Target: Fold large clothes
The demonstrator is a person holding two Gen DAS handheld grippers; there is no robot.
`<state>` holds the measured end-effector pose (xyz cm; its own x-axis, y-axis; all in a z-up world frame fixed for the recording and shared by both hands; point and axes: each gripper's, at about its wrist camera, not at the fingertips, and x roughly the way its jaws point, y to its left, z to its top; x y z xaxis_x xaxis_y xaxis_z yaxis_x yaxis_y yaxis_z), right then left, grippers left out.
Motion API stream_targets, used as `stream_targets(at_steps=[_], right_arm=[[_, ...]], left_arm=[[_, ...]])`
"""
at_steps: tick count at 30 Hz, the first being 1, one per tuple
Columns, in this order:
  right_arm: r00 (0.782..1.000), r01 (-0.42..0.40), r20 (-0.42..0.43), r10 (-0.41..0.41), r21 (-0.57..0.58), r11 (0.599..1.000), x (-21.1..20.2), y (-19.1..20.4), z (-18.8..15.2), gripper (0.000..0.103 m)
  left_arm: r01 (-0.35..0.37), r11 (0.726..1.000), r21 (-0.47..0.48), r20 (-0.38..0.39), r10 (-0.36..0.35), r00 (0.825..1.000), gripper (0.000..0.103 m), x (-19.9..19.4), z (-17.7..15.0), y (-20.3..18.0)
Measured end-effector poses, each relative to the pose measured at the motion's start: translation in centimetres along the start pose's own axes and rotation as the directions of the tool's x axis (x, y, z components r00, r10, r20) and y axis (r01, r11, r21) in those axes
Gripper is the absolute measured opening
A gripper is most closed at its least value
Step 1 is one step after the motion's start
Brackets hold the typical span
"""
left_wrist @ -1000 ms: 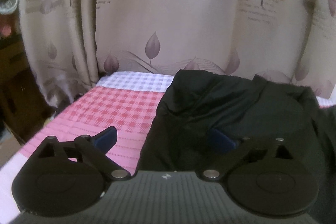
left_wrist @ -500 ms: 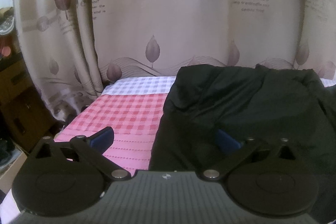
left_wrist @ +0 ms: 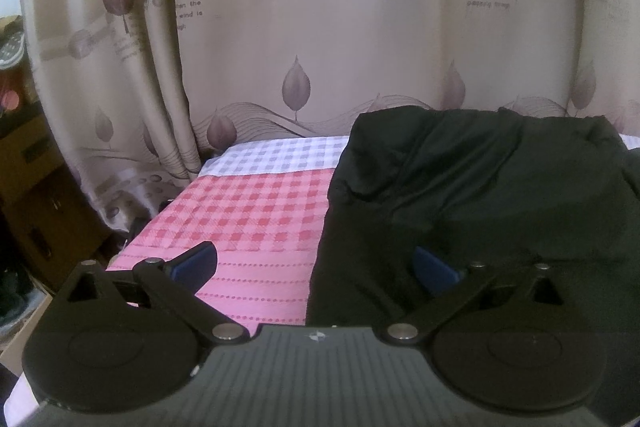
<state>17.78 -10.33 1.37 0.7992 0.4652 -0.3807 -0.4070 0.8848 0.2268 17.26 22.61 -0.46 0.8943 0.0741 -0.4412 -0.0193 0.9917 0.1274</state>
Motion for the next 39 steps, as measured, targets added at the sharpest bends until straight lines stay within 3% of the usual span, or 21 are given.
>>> stream_targets(at_steps=[10, 14, 16, 20, 23, 25, 27, 29, 31, 32, 34, 35, 39], right_arm=[[0.999, 0.044, -0.005, -0.044, 0.028, 0.999, 1.6, 0.7, 0.5, 0.093], [0.999, 0.050, -0.002, -0.050, 0.044, 0.998, 1.9, 0.8, 0.4, 0.093], [0.999, 0.051, 0.000, -0.051, 0.047, 0.998, 1.9, 0.8, 0.2, 0.093], [0.998, 0.056, 0.010, -0.057, 0.050, 0.997, 1.8, 0.7, -0.2, 0.093], [0.998, 0.057, 0.025, -0.058, 0.057, 0.997, 1.7, 0.6, -0.5, 0.093], [0.998, 0.062, 0.025, -0.063, 0.054, 0.997, 1.8, 0.7, -0.8, 0.093], [0.997, 0.066, 0.024, -0.067, 0.047, 0.997, 1.9, 0.8, -1.0, 0.094], [0.997, 0.067, 0.027, -0.068, 0.039, 0.997, 2.0, 0.9, -1.1, 0.095], [0.997, 0.068, 0.029, -0.069, 0.033, 0.997, 1.9, 0.9, -1.2, 0.095], [0.997, 0.069, 0.030, -0.070, 0.028, 0.997, 1.9, 1.0, -1.2, 0.095], [0.997, 0.068, 0.031, -0.069, 0.025, 0.997, 1.9, 1.0, -1.2, 0.095], [0.997, 0.067, 0.030, -0.068, 0.024, 0.997, 1.9, 0.9, -1.2, 0.095], [0.998, 0.056, 0.027, -0.057, 0.032, 0.998, 2.1, 0.9, -0.8, 0.097]], left_arm=[[0.070, 0.997, -0.042, -0.024, -0.071, 0.997, 0.103, 1.0, -0.4, 0.7], [0.165, 0.981, -0.099, -0.031, -0.168, 0.985, 0.103, 1.6, -0.6, 1.8], [0.235, 0.959, -0.158, -0.033, -0.243, 0.969, 0.103, 2.1, -0.8, 2.8], [0.372, 0.877, -0.304, -0.041, -0.402, 0.915, 0.101, 3.8, -1.5, 5.3], [0.457, 0.820, -0.344, -0.033, -0.497, 0.867, 0.100, 5.0, -1.7, 6.2], [0.482, 0.810, -0.334, -0.036, -0.522, 0.852, 0.098, 5.8, -1.6, 6.4], [0.527, 0.780, -0.337, -0.057, -0.576, 0.816, 0.098, 6.9, -1.4, 6.4], [0.594, 0.721, -0.356, -0.093, -0.660, 0.746, 0.094, 8.5, -1.4, 6.5], [0.629, 0.689, -0.359, -0.125, -0.703, 0.700, 0.091, 9.8, -1.6, 6.5], [0.651, 0.663, -0.369, -0.142, -0.733, 0.665, 0.091, 10.5, -1.6, 6.5], [0.691, 0.592, -0.415, -0.173, -0.797, 0.579, 0.092, 12.1, -1.8, 6.8], [0.706, 0.567, -0.424, -0.170, -0.816, 0.553, 0.092, 12.7, -1.8, 7.0], [0.762, 0.514, -0.394, -0.192, -0.856, 0.479, 0.096, 13.9, -1.4, 6.9]])
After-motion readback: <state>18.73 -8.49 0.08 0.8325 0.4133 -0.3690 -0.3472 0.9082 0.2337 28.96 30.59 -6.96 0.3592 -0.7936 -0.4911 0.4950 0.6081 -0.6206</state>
